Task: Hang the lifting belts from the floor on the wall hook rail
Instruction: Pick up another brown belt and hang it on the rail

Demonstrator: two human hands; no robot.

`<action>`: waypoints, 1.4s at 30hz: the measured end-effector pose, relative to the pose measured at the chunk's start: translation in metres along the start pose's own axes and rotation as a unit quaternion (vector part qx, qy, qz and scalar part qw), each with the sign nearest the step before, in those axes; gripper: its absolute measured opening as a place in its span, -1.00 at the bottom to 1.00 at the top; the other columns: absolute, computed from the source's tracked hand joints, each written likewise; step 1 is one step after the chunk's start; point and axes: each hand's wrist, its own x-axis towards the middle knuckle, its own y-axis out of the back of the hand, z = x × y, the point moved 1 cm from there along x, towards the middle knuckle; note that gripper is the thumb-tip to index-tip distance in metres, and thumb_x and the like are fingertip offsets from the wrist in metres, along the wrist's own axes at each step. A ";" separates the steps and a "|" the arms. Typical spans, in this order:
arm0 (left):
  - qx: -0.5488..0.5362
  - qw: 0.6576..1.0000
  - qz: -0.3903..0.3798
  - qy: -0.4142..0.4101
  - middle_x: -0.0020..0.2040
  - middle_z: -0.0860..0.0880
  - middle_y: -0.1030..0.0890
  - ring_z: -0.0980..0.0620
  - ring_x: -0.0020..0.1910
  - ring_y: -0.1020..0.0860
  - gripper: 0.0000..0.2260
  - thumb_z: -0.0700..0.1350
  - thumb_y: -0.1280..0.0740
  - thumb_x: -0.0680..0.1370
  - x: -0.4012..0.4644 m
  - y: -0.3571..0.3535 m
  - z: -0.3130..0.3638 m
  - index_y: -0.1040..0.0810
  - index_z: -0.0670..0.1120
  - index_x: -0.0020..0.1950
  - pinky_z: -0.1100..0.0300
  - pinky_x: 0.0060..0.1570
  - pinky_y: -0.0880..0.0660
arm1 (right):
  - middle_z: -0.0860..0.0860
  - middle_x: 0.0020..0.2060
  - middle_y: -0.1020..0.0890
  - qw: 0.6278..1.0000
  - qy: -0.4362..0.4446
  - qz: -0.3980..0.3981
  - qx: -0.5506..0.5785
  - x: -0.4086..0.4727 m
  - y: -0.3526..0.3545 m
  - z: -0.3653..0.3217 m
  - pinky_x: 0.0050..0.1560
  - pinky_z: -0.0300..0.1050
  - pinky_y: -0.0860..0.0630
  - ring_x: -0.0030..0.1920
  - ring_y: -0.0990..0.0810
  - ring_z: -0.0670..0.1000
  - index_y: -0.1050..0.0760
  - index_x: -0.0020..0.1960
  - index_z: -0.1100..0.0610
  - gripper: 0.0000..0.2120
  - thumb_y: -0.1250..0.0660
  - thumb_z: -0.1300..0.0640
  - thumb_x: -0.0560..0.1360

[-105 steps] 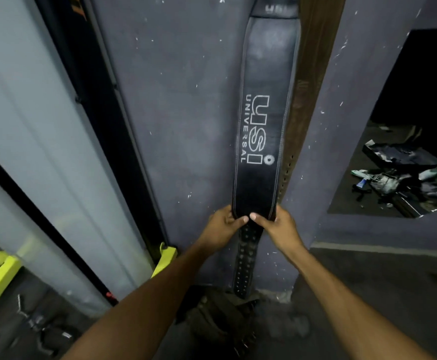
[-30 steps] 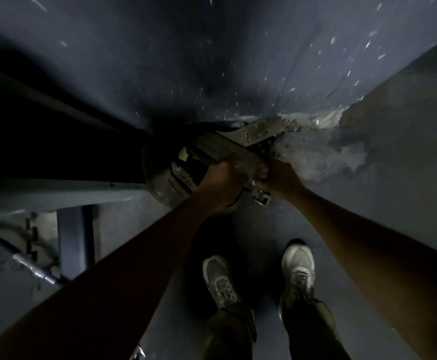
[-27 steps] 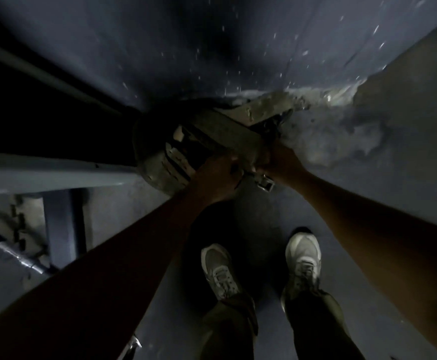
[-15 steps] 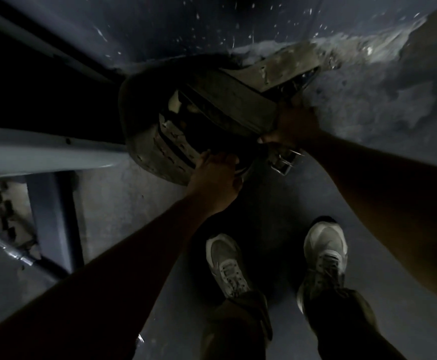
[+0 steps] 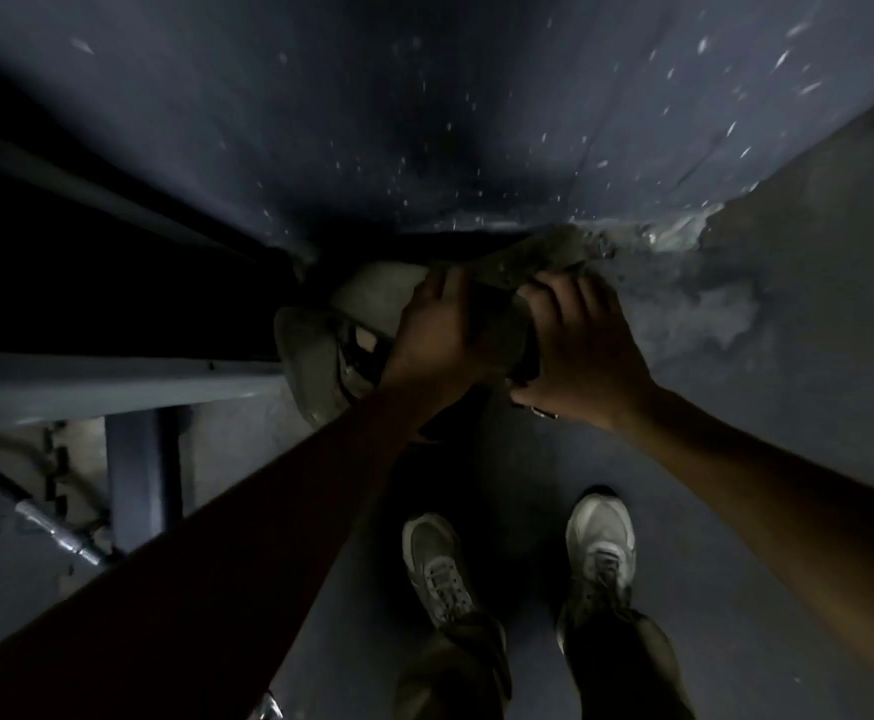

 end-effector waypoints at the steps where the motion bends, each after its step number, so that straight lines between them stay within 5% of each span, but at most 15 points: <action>1: -0.009 1.000 -0.014 -0.010 0.34 -0.33 -0.53 -0.36 0.33 -0.50 -0.37 0.02 -0.29 0.44 0.006 0.016 0.015 -0.44 -0.27 0.45 -0.13 0.31 -0.45 | 0.19 0.26 -0.57 0.999 0.031 0.013 -0.006 0.007 0.017 -0.005 0.31 0.23 -0.43 0.18 -0.55 0.30 -0.48 0.33 0.20 -0.26 -0.41 -0.17 0.25; 4: 0.042 0.992 -0.120 0.025 0.41 -0.23 -0.53 -0.31 0.39 -0.49 -0.34 0.13 -0.29 0.47 0.016 0.060 0.050 -0.33 -0.07 0.54 -0.08 0.36 -0.41 | 0.16 0.30 -0.51 0.992 0.121 0.024 -0.027 0.029 0.070 -0.014 0.44 0.26 -0.31 0.25 -0.49 0.25 -0.43 0.37 0.20 -0.23 -0.45 -0.14 0.26; 8: 0.077 0.981 -0.173 0.044 0.38 -0.22 -0.57 -0.25 0.38 -0.52 -0.60 -0.07 -0.39 0.61 0.004 0.123 0.081 -0.51 -0.18 0.42 0.02 0.34 -0.43 | 0.17 0.40 -0.50 0.983 0.171 -0.048 -0.052 0.047 0.150 -0.027 0.60 0.31 -0.16 0.42 -0.49 0.25 -0.44 0.43 0.21 -0.10 -0.58 -0.13 0.19; 11: -0.038 0.984 -0.175 0.010 0.24 -0.31 -0.63 -0.28 0.29 -0.58 -0.74 -0.23 -0.41 0.61 -0.025 0.176 0.109 -0.60 -0.33 0.26 0.15 0.14 -0.45 | 0.14 0.47 -0.48 0.998 0.044 -0.021 0.033 0.038 0.212 -0.055 0.55 0.39 -0.21 0.51 -0.42 0.21 -0.43 0.51 0.13 -0.06 -0.62 -0.13 0.21; 13: -0.135 0.982 -0.127 0.032 0.29 -0.31 -0.63 -0.28 0.33 -0.58 -0.65 -0.21 -0.44 0.58 -0.059 0.212 0.125 -0.56 -0.33 0.32 -0.03 0.30 -0.51 | 0.12 0.40 -0.52 0.986 -0.088 0.046 0.134 0.019 0.249 -0.073 0.43 0.28 -0.38 0.42 -0.48 0.15 -0.48 0.45 0.11 -0.19 -0.64 -0.13 0.28; 15: -0.244 0.966 -0.070 0.047 0.36 -0.34 -0.59 -0.30 0.41 -0.53 -0.63 -0.32 -0.39 0.61 -0.098 0.239 0.137 -0.49 -0.33 0.42 -0.21 0.43 -0.44 | 0.06 0.15 -0.62 0.906 -0.245 0.089 0.334 0.000 0.283 -0.090 0.20 0.15 -0.52 0.18 -0.57 -0.05 -0.58 0.18 0.07 -0.41 -0.70 -0.09 0.25; 18: -0.367 0.929 -0.020 0.038 0.29 -0.36 -0.63 -0.29 0.36 -0.57 -0.70 -0.40 -0.33 0.61 -0.149 0.270 0.157 -0.52 -0.36 0.34 -0.23 0.44 -0.44 | 0.16 -0.12 -0.76 0.581 -0.459 -0.042 0.671 -0.011 0.330 -0.127 0.04 0.06 -0.64 -0.09 -0.75 0.04 -0.63 0.10 0.27 -0.34 -0.58 -0.24 0.27; 19: -0.379 0.925 -0.009 0.022 0.28 -0.32 -0.65 -0.24 0.35 -0.59 -0.73 -0.39 -0.34 0.61 -0.161 0.278 0.166 -0.54 -0.33 0.32 -0.19 0.44 -0.46 | 0.18 -0.06 -0.78 0.528 -0.464 -0.083 0.707 -0.012 0.345 -0.140 0.10 0.03 -0.65 -0.04 -0.78 0.11 -0.62 0.19 0.27 -0.35 -0.47 -0.25 0.36; 23: -0.403 0.914 0.015 -0.036 0.26 -0.17 -0.70 -0.18 0.34 -0.62 -0.74 -0.27 -0.39 0.62 -0.199 0.304 0.207 -0.59 -0.20 0.31 -0.18 0.44 -0.46 | 0.09 0.22 -0.74 0.591 -0.373 -0.030 0.715 0.011 0.422 -0.180 0.41 0.28 -0.51 0.26 -0.71 0.14 -0.56 0.39 0.05 -0.44 -0.40 -0.21 0.49; 26: -0.459 0.885 0.039 -0.064 0.27 -0.18 -0.69 -0.20 0.33 -0.62 -0.71 -0.24 -0.40 0.61 -0.227 0.321 0.247 -0.59 -0.14 0.34 -0.13 0.38 -0.52 | 0.11 0.18 -0.75 0.666 -0.299 0.076 0.679 0.027 0.484 -0.195 0.40 0.29 -0.52 0.24 -0.71 0.16 -0.61 0.30 0.13 -0.69 -0.40 0.02 0.62; 30: -0.483 0.868 0.065 -0.091 0.27 -0.08 -0.71 -0.05 0.29 -0.66 -0.71 -0.16 -0.42 0.61 -0.266 0.358 0.310 -0.62 -0.03 0.33 0.17 0.18 -0.60 | -0.01 0.16 -0.75 0.769 -0.219 0.107 0.591 0.026 0.567 -0.204 0.38 0.19 -0.56 0.22 -0.70 0.03 -0.59 0.28 0.05 -0.74 -0.40 0.01 0.62; 34: -0.482 0.863 0.105 -0.108 0.28 -0.04 -0.70 0.01 0.27 -0.67 -0.65 -0.04 -0.40 0.63 -0.313 0.408 0.380 -0.54 -0.07 0.40 0.16 0.18 -0.62 | -0.06 0.18 -0.73 0.811 -0.139 0.124 0.554 0.011 0.655 -0.217 0.33 0.09 -0.59 0.23 -0.69 0.00 -0.54 0.35 0.00 -0.69 -0.39 0.01 0.62; 38: -0.458 0.860 0.209 -0.088 -0.11 0.05 -0.74 0.14 -0.22 -0.73 -0.70 0.18 -0.32 0.63 -0.359 0.475 0.453 -0.47 -0.02 0.19 0.23 -0.37 -0.59 | -0.11 0.18 -0.70 0.849 -0.042 0.156 0.504 0.006 0.755 -0.245 0.33 0.13 -0.60 0.21 -0.68 -0.09 -0.50 0.38 -0.02 -0.67 -0.38 0.01 0.64; 42: -0.455 0.849 0.230 -0.137 -0.10 0.02 -0.77 0.07 -0.14 -0.75 -0.64 0.20 -0.30 0.64 -0.408 0.544 0.519 -0.61 -0.08 0.14 0.18 -0.26 -0.65 | -0.06 0.25 -0.69 0.857 0.029 0.187 0.479 0.003 0.851 -0.270 0.40 0.19 -0.53 0.28 -0.65 -0.01 -0.49 0.38 0.00 -0.61 -0.39 -0.06 0.60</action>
